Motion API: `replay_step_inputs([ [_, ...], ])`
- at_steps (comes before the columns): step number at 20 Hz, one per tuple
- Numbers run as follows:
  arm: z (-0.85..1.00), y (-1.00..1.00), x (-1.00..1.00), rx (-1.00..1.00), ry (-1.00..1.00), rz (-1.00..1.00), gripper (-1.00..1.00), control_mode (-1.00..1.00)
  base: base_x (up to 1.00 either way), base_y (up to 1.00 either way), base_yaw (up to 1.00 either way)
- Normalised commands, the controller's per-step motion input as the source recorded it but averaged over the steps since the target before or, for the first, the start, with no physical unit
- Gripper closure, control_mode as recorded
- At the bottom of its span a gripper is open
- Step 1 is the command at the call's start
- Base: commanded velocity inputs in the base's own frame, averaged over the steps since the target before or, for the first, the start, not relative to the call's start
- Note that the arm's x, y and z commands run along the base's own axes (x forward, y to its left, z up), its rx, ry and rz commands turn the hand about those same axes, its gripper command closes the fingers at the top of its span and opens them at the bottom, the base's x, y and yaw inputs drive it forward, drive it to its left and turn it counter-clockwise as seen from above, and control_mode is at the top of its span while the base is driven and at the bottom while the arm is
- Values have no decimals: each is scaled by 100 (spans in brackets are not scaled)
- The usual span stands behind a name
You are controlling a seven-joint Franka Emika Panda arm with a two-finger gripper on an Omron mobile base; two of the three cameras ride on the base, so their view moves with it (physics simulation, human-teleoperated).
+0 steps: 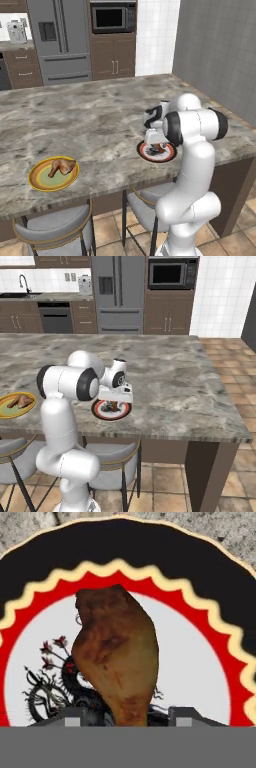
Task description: Take the chicken drumsticks from the pan and place one on each plate on the dining counter.
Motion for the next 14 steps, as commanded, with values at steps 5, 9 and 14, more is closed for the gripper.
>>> replay_step_inputs([
  [5, 46, 1, -25, 0, -6, -11, -100, -100, 0, 0, 0],
  [9, 57, 4, -34, 0, -15, -11, -100, -100, 0, 0, 0],
  [14, 57, 1, -67, 0, -27, -23, -100, -100, 0, 0, 0],
])
